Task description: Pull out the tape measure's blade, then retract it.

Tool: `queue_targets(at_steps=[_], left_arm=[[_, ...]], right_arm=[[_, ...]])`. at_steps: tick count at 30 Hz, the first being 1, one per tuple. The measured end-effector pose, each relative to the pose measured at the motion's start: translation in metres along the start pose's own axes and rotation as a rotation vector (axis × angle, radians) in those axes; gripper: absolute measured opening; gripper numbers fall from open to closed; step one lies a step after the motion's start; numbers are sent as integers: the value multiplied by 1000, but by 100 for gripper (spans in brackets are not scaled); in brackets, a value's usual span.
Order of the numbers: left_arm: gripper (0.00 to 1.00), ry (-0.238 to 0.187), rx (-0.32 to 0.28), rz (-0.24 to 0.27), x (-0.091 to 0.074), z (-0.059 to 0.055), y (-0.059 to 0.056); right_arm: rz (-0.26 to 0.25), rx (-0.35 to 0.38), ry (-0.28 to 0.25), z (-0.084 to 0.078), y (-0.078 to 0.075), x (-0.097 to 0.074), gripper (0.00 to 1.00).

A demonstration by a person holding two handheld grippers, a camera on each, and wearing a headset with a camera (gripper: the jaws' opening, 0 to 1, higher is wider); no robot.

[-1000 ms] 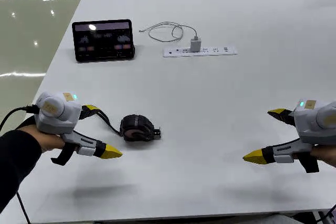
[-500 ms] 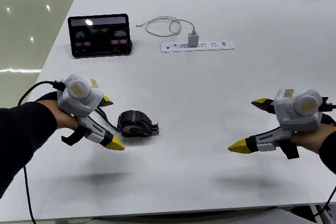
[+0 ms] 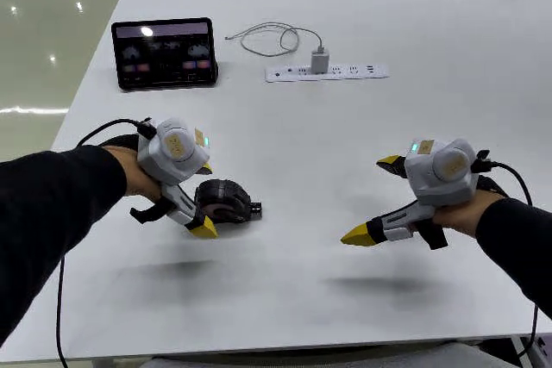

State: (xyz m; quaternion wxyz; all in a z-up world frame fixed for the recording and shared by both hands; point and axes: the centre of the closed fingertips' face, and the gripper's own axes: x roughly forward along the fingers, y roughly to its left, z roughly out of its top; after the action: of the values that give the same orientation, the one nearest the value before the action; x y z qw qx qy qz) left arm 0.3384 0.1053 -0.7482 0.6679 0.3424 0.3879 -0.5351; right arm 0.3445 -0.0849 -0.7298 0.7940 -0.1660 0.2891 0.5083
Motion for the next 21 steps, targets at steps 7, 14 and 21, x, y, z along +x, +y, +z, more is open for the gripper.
queue_targets(at_steps=[7, 14, 21], left_arm=[[53, 12, 41, -1, 6, 4, 5], [40, 46, 87, 5, 9, 4, 11], [32, 90, 120, 5, 10, 2, 10]], right_arm=[[38, -49, 11, 7, 2, 15, 98], [86, -142, 0, 17, 12, 31, 90], [139, -198, 8, 25, 19, 52, 84]])
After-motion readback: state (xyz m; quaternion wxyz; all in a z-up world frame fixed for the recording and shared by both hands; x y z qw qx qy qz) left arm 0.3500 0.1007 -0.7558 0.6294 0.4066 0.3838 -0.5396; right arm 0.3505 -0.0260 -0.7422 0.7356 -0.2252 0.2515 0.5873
